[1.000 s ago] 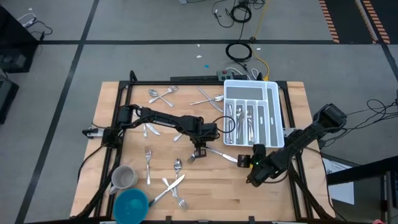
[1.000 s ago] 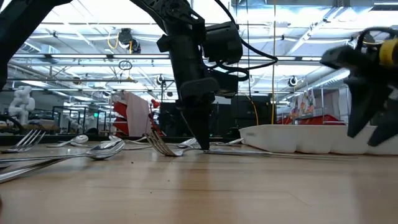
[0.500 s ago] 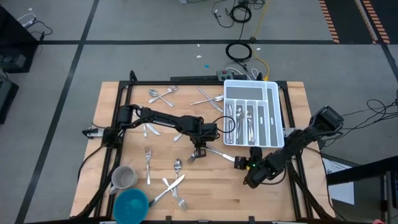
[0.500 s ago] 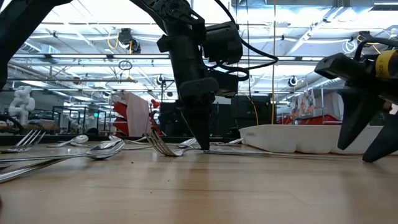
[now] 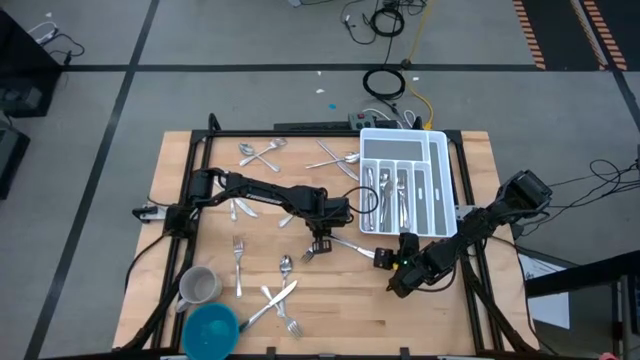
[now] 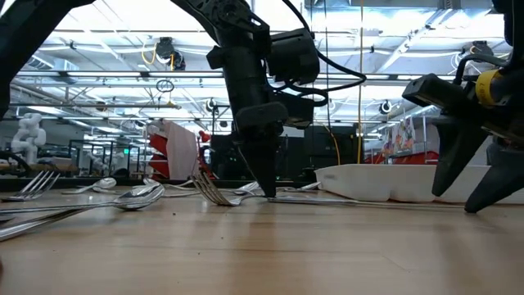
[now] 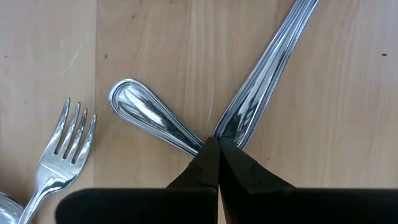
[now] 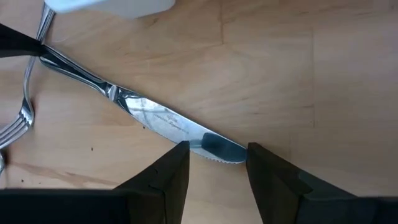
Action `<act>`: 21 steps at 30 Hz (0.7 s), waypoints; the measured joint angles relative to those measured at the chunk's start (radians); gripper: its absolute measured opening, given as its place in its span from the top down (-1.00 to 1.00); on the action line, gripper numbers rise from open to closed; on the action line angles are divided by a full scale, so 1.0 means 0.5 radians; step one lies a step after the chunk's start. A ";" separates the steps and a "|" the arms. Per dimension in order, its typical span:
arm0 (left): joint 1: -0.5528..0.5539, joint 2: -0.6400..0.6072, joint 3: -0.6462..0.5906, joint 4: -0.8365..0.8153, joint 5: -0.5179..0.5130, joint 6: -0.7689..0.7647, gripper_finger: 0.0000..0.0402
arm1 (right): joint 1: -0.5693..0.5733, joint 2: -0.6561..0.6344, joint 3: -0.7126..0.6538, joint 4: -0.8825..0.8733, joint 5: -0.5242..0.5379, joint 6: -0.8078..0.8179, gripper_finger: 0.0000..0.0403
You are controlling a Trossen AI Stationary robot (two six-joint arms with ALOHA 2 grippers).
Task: Sort silverware
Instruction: Put the table knife into the silverware tray
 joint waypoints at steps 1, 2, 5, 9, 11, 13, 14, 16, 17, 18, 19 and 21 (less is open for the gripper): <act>0.000 0.000 -0.001 0.008 0.000 -0.008 1.00 | 0.000 0.000 0.000 0.001 0.003 0.000 0.24; 0.000 0.000 -0.002 0.014 -0.001 -0.012 1.00 | -0.001 0.000 -0.001 0.001 0.004 0.000 0.24; 0.000 0.000 -0.003 0.028 -0.001 -0.014 1.00 | -0.008 0.000 -0.001 0.002 0.001 -0.004 0.27; 0.000 0.000 -0.003 0.044 -0.002 -0.015 1.00 | -0.026 0.001 -0.003 0.007 -0.010 -0.065 0.41; 0.000 0.000 -0.003 0.045 -0.005 -0.018 1.00 | -0.033 0.001 -0.005 0.013 -0.012 -0.100 0.48; 0.000 0.000 -0.003 0.048 -0.009 -0.038 1.00 | -0.035 0.002 -0.005 0.015 -0.014 -0.114 0.54; 0.000 0.000 -0.004 0.051 -0.010 -0.050 1.00 | -0.035 0.002 -0.005 0.015 -0.013 -0.114 0.57; 0.000 0.000 -0.005 0.062 -0.011 -0.053 1.00 | -0.035 0.002 -0.006 0.016 -0.013 -0.123 0.60; 0.000 0.000 -0.005 0.067 -0.011 -0.053 1.00 | -0.035 0.002 -0.006 0.018 -0.013 -0.135 0.62; 0.000 0.000 -0.005 0.072 -0.011 -0.059 1.00 | -0.035 0.002 -0.006 0.019 -0.013 -0.146 0.63; 0.000 0.000 -0.005 0.075 -0.011 -0.063 1.00 | -0.035 0.002 -0.007 0.020 -0.013 -0.152 0.65; 0.000 0.000 -0.006 0.075 -0.012 -0.064 1.00 | -0.036 0.003 -0.007 0.021 -0.011 -0.165 0.71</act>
